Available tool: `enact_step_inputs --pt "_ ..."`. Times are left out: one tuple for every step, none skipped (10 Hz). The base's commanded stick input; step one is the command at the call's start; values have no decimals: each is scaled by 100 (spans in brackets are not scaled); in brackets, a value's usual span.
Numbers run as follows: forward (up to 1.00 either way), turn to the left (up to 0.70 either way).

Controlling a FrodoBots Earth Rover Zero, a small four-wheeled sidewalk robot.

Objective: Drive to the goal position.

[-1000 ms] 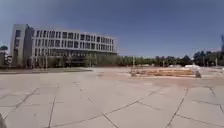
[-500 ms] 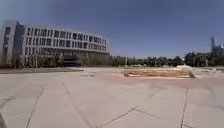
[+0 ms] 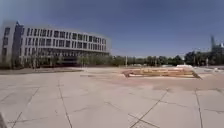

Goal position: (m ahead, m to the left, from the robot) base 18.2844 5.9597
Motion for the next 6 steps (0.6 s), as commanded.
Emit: enact_step_inputs --pt "70 0" --pt "70 2" --pt "70 35" --pt "70 35" --pt "70 0" --pt "70 0"
